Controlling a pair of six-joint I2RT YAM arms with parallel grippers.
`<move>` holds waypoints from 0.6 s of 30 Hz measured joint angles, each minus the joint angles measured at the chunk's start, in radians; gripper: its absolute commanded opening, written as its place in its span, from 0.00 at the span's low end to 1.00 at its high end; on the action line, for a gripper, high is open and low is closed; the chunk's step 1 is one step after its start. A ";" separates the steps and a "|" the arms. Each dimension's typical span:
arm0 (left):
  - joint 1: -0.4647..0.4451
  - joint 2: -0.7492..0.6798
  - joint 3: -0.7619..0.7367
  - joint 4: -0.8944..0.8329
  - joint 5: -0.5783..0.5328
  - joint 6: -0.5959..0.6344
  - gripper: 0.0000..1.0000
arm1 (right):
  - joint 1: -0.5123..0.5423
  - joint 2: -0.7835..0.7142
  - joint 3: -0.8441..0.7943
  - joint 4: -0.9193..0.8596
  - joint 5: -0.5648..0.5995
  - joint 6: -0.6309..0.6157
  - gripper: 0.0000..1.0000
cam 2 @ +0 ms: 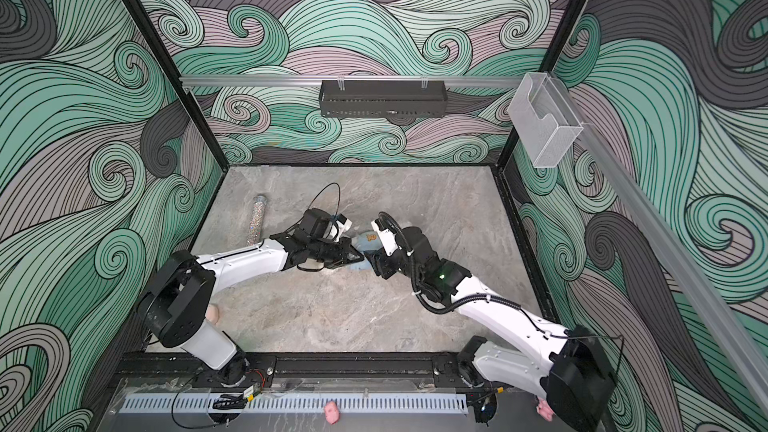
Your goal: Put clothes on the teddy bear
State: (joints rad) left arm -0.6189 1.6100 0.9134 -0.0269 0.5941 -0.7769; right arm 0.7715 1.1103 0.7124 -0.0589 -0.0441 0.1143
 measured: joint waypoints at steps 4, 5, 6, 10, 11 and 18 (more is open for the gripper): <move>-0.003 0.000 0.000 0.005 0.001 -0.021 0.00 | 0.015 0.080 -0.097 0.129 -0.031 0.051 0.58; -0.003 0.000 0.000 0.006 0.002 -0.027 0.00 | 0.015 0.113 -0.122 0.159 -0.037 0.064 0.59; -0.003 0.000 0.000 0.008 0.002 -0.035 0.00 | 0.015 0.144 -0.145 0.190 -0.040 0.077 0.59; -0.004 -0.002 0.000 0.021 0.013 -0.062 0.00 | 0.016 0.230 -0.203 0.299 -0.024 0.115 0.56; -0.005 -0.004 0.000 0.023 0.018 -0.069 0.00 | 0.016 0.245 -0.212 0.326 -0.015 0.123 0.53; -0.008 -0.006 0.000 0.040 0.055 -0.116 0.00 | 0.016 0.294 -0.254 0.507 0.027 0.164 0.37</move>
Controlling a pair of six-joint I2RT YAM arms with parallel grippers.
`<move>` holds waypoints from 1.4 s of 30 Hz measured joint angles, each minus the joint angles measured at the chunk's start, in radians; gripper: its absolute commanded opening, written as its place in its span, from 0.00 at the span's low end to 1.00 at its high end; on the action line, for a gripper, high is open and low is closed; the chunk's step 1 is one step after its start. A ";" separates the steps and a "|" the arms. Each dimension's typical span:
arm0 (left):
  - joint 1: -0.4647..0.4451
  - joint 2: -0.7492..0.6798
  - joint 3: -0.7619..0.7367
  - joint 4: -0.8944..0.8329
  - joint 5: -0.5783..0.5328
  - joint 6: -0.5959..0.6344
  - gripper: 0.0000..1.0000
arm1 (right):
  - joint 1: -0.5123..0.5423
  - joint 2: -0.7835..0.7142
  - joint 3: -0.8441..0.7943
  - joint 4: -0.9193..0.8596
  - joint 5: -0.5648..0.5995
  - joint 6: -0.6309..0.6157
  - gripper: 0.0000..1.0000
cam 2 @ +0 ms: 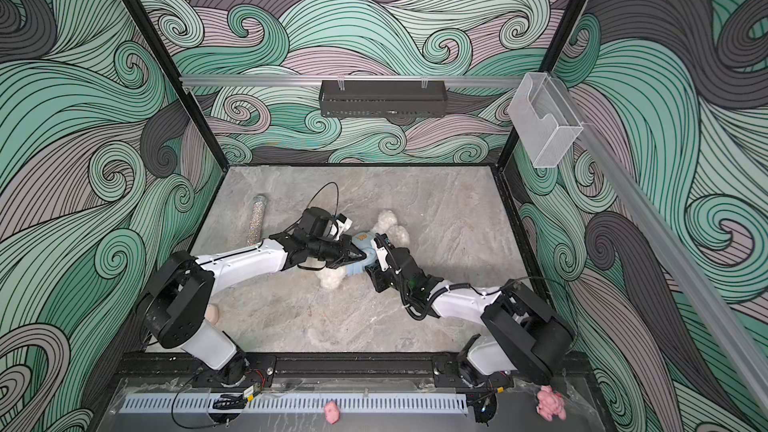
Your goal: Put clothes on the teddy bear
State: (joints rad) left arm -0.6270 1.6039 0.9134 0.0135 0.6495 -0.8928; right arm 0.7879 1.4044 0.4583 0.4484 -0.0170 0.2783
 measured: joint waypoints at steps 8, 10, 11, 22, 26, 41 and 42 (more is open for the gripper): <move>0.000 0.000 0.000 0.021 0.026 -0.031 0.00 | 0.003 0.000 -0.021 0.079 -0.011 0.021 0.14; 0.000 0.000 0.001 0.031 0.029 -0.041 0.00 | 0.003 0.000 -0.021 0.087 -0.004 0.023 0.05; 0.000 0.000 0.001 0.036 0.032 -0.047 0.00 | 0.003 0.000 -0.021 0.090 0.005 0.026 0.00; 0.003 -0.006 0.002 0.059 0.055 -0.114 0.00 | 0.000 0.010 -0.063 0.169 0.140 0.070 0.00; 0.011 -0.011 0.002 0.063 0.055 -0.142 0.00 | 0.000 0.025 -0.063 0.187 0.169 0.092 0.00; 0.068 -0.025 0.000 0.049 0.133 -0.108 0.00 | -0.016 0.045 -0.074 0.164 0.192 0.103 0.09; 0.071 -0.025 0.005 0.026 0.138 -0.074 0.00 | -0.022 0.032 -0.077 0.156 0.171 0.096 0.14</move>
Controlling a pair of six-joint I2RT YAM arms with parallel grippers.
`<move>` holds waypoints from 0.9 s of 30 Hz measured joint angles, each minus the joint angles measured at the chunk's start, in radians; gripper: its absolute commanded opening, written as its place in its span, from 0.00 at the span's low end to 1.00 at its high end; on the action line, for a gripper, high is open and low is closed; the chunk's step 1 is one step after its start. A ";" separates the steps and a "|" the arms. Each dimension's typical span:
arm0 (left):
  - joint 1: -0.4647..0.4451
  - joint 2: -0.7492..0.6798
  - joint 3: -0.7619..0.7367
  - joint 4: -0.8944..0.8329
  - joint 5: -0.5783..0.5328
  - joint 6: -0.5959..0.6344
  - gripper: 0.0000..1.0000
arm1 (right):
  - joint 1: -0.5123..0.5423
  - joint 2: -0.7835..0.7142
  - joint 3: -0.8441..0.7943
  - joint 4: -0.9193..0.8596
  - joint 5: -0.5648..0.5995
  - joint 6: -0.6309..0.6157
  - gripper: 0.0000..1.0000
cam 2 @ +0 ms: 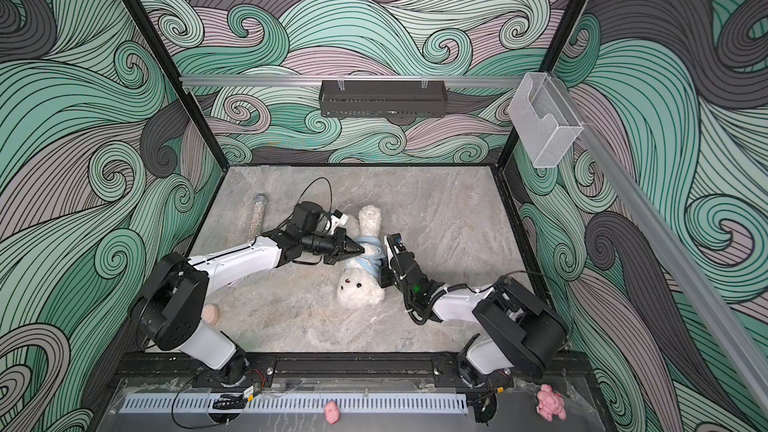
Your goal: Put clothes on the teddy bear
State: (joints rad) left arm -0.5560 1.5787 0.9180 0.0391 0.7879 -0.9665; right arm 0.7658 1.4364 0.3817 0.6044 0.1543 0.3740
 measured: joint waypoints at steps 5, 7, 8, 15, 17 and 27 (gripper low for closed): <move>0.006 0.000 0.097 -0.168 0.022 0.228 0.00 | -0.048 -0.183 -0.012 -0.148 -0.104 -0.053 0.44; 0.006 0.000 0.145 -0.231 0.022 0.316 0.00 | -0.056 -0.263 -0.006 -0.190 -0.138 -0.075 0.51; 0.006 0.000 0.166 -0.259 0.021 0.355 0.00 | -0.060 -0.296 0.003 -0.214 -0.158 -0.090 0.58; 0.005 0.006 0.227 -0.389 0.019 0.517 0.00 | -0.064 -0.326 0.111 -0.300 -0.272 -0.171 0.66; 0.004 0.014 0.235 -0.415 0.016 0.545 0.00 | -0.064 -0.318 0.135 -0.311 -0.293 -0.190 0.65; -0.003 0.049 0.258 -0.497 -0.026 0.608 0.00 | -0.064 -0.187 0.198 -0.319 -0.403 -0.252 0.25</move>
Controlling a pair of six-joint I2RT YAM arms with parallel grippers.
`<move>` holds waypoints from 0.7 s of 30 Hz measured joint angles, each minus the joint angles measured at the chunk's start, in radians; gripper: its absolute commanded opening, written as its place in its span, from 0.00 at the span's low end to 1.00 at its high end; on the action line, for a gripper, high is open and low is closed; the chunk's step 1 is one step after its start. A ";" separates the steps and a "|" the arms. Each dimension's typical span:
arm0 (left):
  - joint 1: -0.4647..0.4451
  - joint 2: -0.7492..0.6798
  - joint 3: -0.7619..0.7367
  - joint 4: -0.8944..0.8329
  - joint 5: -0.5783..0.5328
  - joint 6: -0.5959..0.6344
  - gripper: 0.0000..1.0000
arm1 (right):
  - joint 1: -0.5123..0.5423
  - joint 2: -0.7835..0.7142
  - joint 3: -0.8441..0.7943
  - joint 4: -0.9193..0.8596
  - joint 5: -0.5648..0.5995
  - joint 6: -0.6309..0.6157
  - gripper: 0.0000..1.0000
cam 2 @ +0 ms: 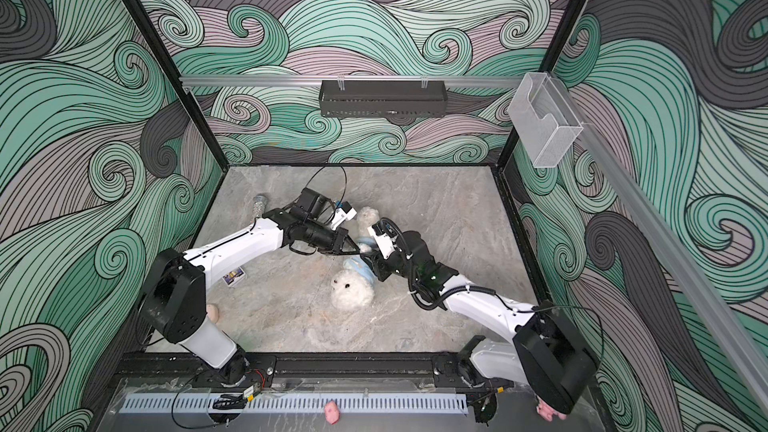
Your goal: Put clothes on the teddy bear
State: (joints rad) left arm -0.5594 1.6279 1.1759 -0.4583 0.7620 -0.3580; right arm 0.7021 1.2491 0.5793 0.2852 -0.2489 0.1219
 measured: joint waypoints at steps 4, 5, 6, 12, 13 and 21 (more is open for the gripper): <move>-0.002 0.000 0.001 -0.009 -0.019 0.016 0.25 | 0.001 0.016 -0.002 0.013 -0.006 0.011 0.04; -0.002 -0.002 0.001 -0.013 -0.026 0.018 0.35 | 0.000 0.016 -0.004 0.016 -0.001 0.020 0.02; -0.003 -0.009 0.000 -0.016 -0.045 0.026 0.41 | -0.005 0.016 -0.012 0.020 0.005 0.033 0.01; -0.014 -0.155 -0.132 0.039 -0.223 0.039 0.56 | -0.052 0.016 -0.089 0.075 0.009 0.165 0.00; -0.020 -0.175 -0.154 0.052 -0.246 0.040 0.56 | -0.058 0.017 -0.092 0.080 0.006 0.190 0.00; -0.117 -0.238 -0.259 0.225 -0.414 0.159 0.77 | -0.109 0.038 -0.033 0.035 -0.055 0.454 0.00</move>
State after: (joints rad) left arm -0.6769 1.3895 0.9173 -0.2329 0.3481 -0.1993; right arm 0.5934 1.2873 0.5465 0.3199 -0.3038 0.5758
